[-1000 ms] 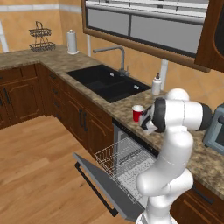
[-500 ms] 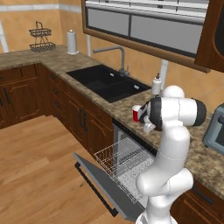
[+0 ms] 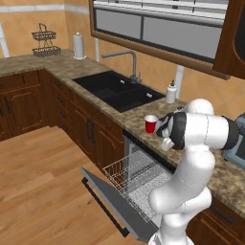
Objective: Pick up the cup and bowl from the counter, place them in the dishwasher, and close the dishwasher door.
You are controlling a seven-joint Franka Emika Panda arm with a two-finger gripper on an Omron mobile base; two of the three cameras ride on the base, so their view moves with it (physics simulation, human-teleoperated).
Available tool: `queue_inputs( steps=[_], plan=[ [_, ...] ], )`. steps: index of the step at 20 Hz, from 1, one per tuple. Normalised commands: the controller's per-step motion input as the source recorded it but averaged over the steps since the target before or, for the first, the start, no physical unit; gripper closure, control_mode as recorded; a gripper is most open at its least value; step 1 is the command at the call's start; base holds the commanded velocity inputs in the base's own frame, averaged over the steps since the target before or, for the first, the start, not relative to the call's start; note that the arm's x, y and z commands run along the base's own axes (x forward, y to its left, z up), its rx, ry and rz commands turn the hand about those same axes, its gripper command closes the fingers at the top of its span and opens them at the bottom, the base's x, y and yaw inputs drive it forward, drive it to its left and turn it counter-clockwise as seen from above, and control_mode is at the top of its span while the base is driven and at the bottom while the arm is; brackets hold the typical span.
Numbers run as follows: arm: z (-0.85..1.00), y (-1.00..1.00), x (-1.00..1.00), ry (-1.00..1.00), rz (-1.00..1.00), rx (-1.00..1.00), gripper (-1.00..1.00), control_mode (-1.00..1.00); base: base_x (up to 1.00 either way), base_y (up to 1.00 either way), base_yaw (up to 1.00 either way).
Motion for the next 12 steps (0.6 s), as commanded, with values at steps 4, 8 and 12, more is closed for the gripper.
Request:
queue_inputs(
  steps=[4, 8, 12],
  plan=[
    [0.02, 0.90, -0.98, -0.03, 0.00, 0.00, 1.00, -1.00, 0.00, 0.00, 0.00],
    [0.01, 1.00, -0.56, 0.00, 0.00, 0.00, 1.00, -1.00, 0.00, 0.00, 0.00],
    [-0.01, 1.00, -0.02, 0.00, 0.00, -0.02, 1.00, -1.00, 0.00, 0.00, 0.00]
  ],
)
